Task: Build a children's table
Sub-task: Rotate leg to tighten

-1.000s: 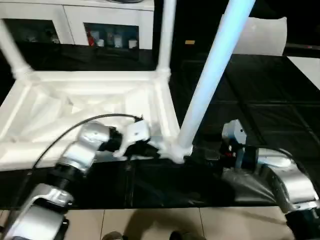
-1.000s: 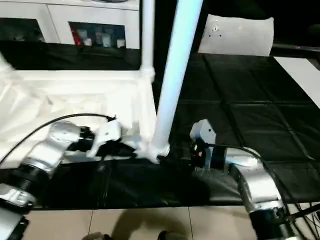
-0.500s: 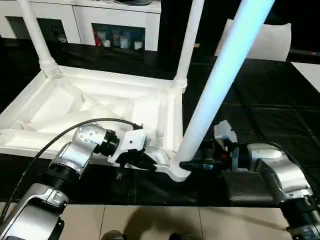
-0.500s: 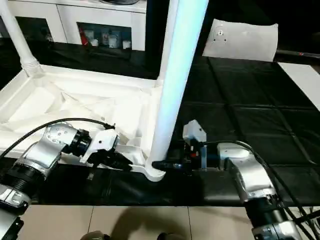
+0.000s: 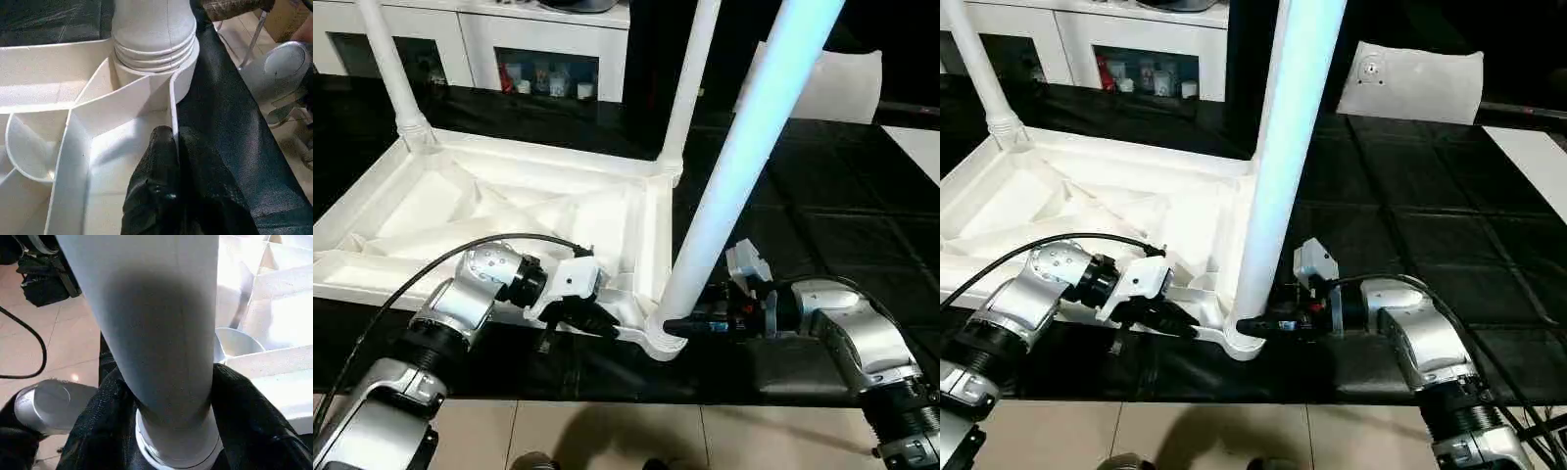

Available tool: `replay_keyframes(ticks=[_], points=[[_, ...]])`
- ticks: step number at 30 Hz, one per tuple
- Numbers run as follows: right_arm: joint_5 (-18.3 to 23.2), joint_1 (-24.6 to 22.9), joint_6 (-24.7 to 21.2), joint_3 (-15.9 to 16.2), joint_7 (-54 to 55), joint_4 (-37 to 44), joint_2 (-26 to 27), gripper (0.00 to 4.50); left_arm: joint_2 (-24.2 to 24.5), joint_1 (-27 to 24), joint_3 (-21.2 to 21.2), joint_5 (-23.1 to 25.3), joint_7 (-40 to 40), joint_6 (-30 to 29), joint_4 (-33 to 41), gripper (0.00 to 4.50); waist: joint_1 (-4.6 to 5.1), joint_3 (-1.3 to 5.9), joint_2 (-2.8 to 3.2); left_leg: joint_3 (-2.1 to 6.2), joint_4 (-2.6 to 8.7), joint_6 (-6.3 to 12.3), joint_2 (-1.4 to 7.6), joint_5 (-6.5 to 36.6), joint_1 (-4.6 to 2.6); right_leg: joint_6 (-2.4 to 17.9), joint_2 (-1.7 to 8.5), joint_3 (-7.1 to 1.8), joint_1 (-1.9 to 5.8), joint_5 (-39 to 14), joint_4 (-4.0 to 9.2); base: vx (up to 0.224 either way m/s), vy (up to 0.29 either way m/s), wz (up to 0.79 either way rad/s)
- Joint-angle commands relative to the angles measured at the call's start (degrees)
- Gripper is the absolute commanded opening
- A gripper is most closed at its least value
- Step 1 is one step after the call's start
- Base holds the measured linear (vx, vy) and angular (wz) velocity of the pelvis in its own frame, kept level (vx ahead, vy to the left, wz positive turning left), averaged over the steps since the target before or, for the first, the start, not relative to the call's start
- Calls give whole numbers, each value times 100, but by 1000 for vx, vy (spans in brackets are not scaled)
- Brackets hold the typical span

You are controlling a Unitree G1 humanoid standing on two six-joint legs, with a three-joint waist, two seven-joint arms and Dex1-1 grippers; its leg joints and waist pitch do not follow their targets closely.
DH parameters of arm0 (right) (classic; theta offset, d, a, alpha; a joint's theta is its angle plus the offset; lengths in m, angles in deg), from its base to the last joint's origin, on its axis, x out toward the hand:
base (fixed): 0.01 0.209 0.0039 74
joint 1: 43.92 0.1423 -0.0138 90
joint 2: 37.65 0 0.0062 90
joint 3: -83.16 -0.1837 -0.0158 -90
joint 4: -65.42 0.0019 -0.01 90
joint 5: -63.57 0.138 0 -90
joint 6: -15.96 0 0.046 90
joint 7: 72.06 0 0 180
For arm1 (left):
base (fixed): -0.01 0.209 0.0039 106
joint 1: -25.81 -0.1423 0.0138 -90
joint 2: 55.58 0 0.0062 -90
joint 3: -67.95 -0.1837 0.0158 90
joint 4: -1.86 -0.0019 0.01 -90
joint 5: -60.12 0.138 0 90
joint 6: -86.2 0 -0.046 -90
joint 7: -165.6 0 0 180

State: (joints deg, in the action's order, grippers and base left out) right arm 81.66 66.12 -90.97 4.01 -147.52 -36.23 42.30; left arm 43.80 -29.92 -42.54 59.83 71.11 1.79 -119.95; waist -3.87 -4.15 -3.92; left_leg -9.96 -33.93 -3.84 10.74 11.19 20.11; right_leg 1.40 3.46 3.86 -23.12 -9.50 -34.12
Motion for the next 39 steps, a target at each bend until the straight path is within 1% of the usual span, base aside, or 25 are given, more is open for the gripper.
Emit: replay_keyframes(ticks=[1, 3, 4, 5, 7, 8, 9, 11, 13, 14, 15, 16, 17, 18, 20, 21, 22, 23, 25, 30, 31, 32, 34, 35, 39], points=[[352, -206, -356, -101, 252, 340, 204, 198, -180, 77, -120, 56, -198, -166, 80, 0, 15, 344, 45, 59, 411, 221, 282, 1002, -38, 1030, 484, -308, 262, -1921, 418, 0, 0, 0], [430, -279, -436, -175, 437, 426, 317, 198, -199, 76, -110, 117, -353, -229, 106, 0, 2, 349, 25, 60, 417, 195, 289, 1068, -47, 1020, 493, -313, 266, -1936, 424, 0, 0, 0], [338, -432, -494, -202, 942, 597, 542, 198, -300, 98, -60, 265, -810, -480, 145, 0, 5, 329, 65, 73, 437, 144, 287, 1122, -40, 995, 491, -309, 258, -2028, 430, 0, 0, 0], [247, -502, -497, -187, 1188, 677, 641, 198, -359, 115, -32, 342, -1056, -614, 154, 0, 7, 319, 55, 70, 443, 112, 293, 1195, -53, 963, 487, -307, 240, -2131, 462, 0, 0, 0], [120, -590, -588, -166, 1609, 804, 839, 198, -496, 130, 45, 348, -1363, -912, 208, 0, 48, 297, 30, 92, 442, 14, 253, 1447, -67, 715, 498, -279, 229, -2887, 535, 0, 0, 0], [38, -619, -649, -163, 1890, 844, 989, 198, -592, 137, 91, 353, -1556, -1108, 255, 0, 61, 287, 73, 92, 442, -11, 252, 1494, -86, 681, 497, -283, 204, -3001, 549, 0, 0, 0], [-174, -645, -717, -172, 2530, 852, 1356, 198, -808, 154, 152, 411, -1977, -1467, 359, 0, 93, 268, 59, 102, 443, -40, 250, 1638, -90, 575, 495, -272, 177, -3278, 598, 0, 0, 0], [-355, -615, -724, -183, 3021, 771, 1638, 197, -1005, 180, 214, 484, -2396, -1744, 382, 0, 142, 278, 46, 143, 450, -76, 227, 1733, -66, 426, 509, -226, 195, -3583, 636, 0, 0, 0], [-548, -574, -812, -220, 3692, 701, 1986, 196, -1255, 213, 296, 552, -2905, -2110, 405, 0, 244, 275, 62, 172, 460, -119, 228, 1899, -73, 392, 504, -200, 175, -3614, 664, 0, 0, 0], [-712, -419, -882, -297, 4427, 508, 2401, 196, -1558, 282, 403, 613, -3450, -2431, 377, 0, 270, 268, 77, 183, 470, -117, 235, 1943, -66, 405, 504, -202, 180, -3573, 654, 0, 0, 0], [-793, -304, -923, -345, 4828, 380, 2628, 196, -1729, 330, 472, 626, -3730, -2598, 350, 0, 341, 263, 79, 193, 491, -162, 245, 1988, -35, 462, 488, -189, 179, -3464, 635, 0, 0, 0], [-845, -227, -944, -375, 5070, 294, 2763, 195, -1835, 361, 520, 627, -3900, -2694, 326, 0, 357, 279, 101, 209, 484, -194, 237, 2043, -47, 484, 497, -175, 185, -3449, 628, 0, 0, 0], [-943, -49, -1005, -447, 5531, 116, 3017, 195, -2048, 445, 653, 630, -4305, -2821, 254, 0, 403, 297, 104, 214, 472, -176, 218, 2070, -64, 483, 500, -167, 191, -3370, 664, 0, 0, 0], [-976, -3, -1034, -469, 5661, 80, 3090, 195, -2108, 466, 695, 634, -4421, -2866, 245, 0, 446, 286, 99, 201, 477, -124, 213, 2016, -34, 511, 484, -190, 190, -3197, 660, 0, 0, 0], [-1003, 206, -1039, -618, 6047, -97, 3370, 195, -2300, 574, 799, 706, -4782, -2975, 247, 0, 454, 295, 72, 161, 451, 2, 193, 1983, -69, 546, 480, -236, 152, -3020, 658, 0, 0, 0], [-1043, 305, -911, -627, 6119, -191, 3457, 195, -2374, 632, 838, 735, -4915, -2995, 247, 0, 454, 310, 98, 161, 459, 45, 189, 1861, -43, 604, 475, -247, 176, -2822, 635, 0, 0, 0], [-1047, 312, -869, -628, 6106, -201, 3466, 229, -2376, 638, 834, 743, -4911, -2998, 250, 0, 461, 314, 99, 159, 463, 67, 194, 1790, -29, 641, 473, -254, 185, -2677, 623, 0, 0, 0], [-1046, 311, -687, -656, 6017, -200, 3461, 250, -2340, 659, 800, 773, -4819, -2961, 251, 0, 432, 333, 98, 128, 457, 152, 203, 1490, -10, 761, 469, -283, 210, -2112, 573, 0, 0, 0], [-1048, 303, -636, -681, 6014, -184, 3464, 266, -2318, 662, 784, 789, -4782, -2967, 268, 0, 423, 352, 92, 107, 448, 245, 204, 1233, 10, 900, 463, -294, 243, -1684, 517, 0, 0, 0], [-996, 53, -385, -678, 5540, 110, 3091, 314, -1972, 523, 649, 803, -4367, -2705, 401, 0, 382, 383, 100, 85, 428, 451, 209, 720, 51, 1128, 470, -305, 311, -1029, 436, 13, -7, 1], [-987, 10, -366, -679, 5468, 158, 3021, 319, -1921, 497, 638, 798, -4314, -2686, 416, 0, 376, 379, 125, 88, 428, 470, 221, 652, 58, 1156, 466, -296, 323, -937, 432, 0, 0, 0], [-987, 10, -366, -679, 5468, 158, 3021, 327, -1921, 497, 638, 798, -4314, -2686, 416, 0, 380, 375, 121, 77, 423, 477, 224, 672, 50, 1170, 461, -298, 313, -934, 436, 0, 0, 0], [-906, -206, -194, -747, 4986, 388, 2584, 348, -1623, 347, 587, 752, -3944, -2558, 471, 0, 381, 354, 114, 76, 429, 449, 226, 883, 39, 1120, 460, -285, 321, -1310, 488, 0, 0, 0], [-831, -338, -32, -847, 4571, 497, 2201, 357, -1361, 236, 522, 721, -3557, -2294, 461, 0, 388, 360, 109, 77, 432, 448, 241, 914, 38, 1109, 468, -299, 322, -1368, 481, 0, 0, 0], [-734, -454, 91, -956, 3922, 586, 1642, 401, -1024, 122, 448, 611, -2931, -1833, 395, 0, 388, 354, 126, 64, 426, 407, 256, 957, 11, 1182, 453, -305, 284, -1408, 475, 0, 0, 0]])
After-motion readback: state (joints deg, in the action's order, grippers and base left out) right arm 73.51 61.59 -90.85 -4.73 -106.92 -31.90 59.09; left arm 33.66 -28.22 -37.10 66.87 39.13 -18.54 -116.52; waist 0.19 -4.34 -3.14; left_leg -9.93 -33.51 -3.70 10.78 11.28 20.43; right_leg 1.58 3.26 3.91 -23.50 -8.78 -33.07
